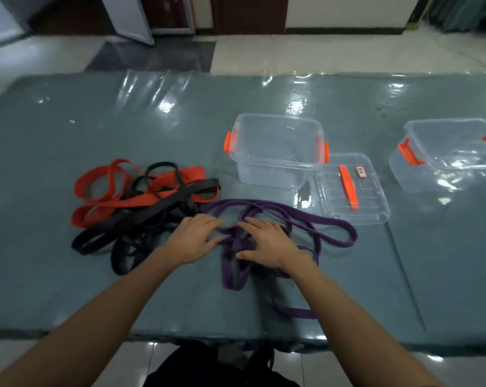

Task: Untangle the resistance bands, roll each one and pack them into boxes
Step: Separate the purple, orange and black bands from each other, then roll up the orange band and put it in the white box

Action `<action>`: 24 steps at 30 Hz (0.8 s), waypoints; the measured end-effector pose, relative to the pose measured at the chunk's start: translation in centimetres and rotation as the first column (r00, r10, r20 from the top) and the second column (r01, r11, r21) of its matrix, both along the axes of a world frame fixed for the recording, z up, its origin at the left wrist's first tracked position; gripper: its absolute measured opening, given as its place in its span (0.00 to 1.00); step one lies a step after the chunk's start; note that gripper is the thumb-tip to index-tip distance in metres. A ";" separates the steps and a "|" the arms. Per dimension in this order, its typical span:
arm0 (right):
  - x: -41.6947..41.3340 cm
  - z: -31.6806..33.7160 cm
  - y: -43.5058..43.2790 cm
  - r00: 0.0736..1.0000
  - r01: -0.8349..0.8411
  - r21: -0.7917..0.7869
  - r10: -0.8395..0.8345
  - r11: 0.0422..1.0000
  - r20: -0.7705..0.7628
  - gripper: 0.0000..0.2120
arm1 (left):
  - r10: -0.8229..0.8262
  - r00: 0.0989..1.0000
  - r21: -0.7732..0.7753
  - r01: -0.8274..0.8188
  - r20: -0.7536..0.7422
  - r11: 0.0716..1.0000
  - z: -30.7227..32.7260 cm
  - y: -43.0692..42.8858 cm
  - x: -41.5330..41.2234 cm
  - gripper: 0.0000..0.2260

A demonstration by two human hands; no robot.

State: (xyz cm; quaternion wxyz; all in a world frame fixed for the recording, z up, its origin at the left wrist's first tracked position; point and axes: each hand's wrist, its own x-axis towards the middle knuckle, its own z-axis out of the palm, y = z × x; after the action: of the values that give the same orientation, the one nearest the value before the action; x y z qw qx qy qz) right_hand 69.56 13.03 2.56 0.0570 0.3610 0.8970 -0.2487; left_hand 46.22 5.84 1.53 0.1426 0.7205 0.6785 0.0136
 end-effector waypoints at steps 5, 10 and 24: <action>-6.0 0.2 0.6 0.997 -0.012 0.021 0.014 1.000 -0.074 0.34 | 0.199 0.980 0.059 -0.198 -0.007 0.978 1.0 -1.9 -6.0 0.22; -12.9 -0.9 1.7 0.983 0.084 -0.019 -0.086 0.996 -0.162 0.33 | 0.340 0.940 0.058 -0.337 -0.037 0.940 -0.3 -4.0 -13.4 0.27; -29.3 -3.2 2.7 0.955 0.209 0.014 -0.207 0.978 0.214 0.41 | 0.053 0.992 -0.122 -0.067 -0.117 0.990 -7.0 -3.8 -27.9 0.31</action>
State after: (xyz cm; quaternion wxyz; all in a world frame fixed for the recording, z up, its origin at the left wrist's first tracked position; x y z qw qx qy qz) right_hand 40.27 15.71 -0.60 0.1286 0.4777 0.8415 -0.2169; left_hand 18.33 2.07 -5.47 0.1486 0.6890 0.7063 -0.0659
